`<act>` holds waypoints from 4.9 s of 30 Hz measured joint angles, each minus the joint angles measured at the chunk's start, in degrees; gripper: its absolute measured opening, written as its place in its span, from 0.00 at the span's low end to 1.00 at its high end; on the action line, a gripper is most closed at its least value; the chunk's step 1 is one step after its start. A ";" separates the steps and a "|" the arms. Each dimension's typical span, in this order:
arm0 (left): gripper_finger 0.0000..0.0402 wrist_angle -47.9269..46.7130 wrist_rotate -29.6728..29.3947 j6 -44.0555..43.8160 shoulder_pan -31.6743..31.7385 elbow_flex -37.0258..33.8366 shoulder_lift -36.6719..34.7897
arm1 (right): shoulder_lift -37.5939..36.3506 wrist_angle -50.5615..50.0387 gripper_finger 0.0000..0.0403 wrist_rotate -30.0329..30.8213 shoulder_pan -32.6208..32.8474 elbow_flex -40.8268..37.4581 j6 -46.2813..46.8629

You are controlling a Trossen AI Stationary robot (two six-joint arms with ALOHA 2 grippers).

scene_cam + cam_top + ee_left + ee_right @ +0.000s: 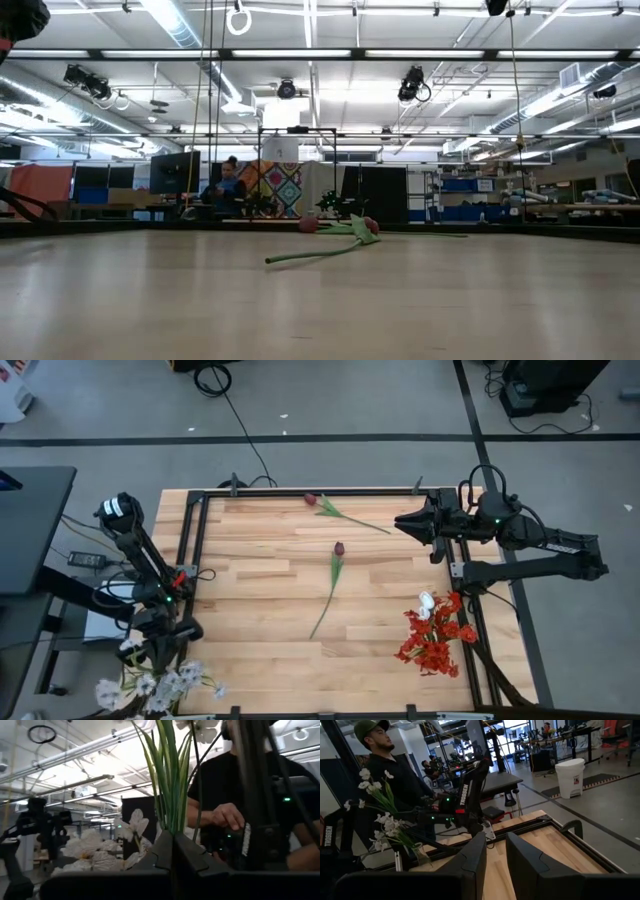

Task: Sort flowers into vase by color
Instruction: Put the white flowers into the transparent vase

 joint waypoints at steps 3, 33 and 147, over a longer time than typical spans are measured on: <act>0.05 0.00 -1.33 -0.02 0.02 0.00 0.00 | 0.00 0.02 0.21 0.01 0.00 0.00 0.00; 0.01 0.17 -14.57 2.91 2.69 3.19 -4.62 | 0.00 0.02 0.21 0.00 0.00 0.00 0.00; 0.01 -60.26 -65.34 -1.52 37.66 27.65 -24.85 | 80.41 59.12 0.45 -2.82 2.78 45.70 27.94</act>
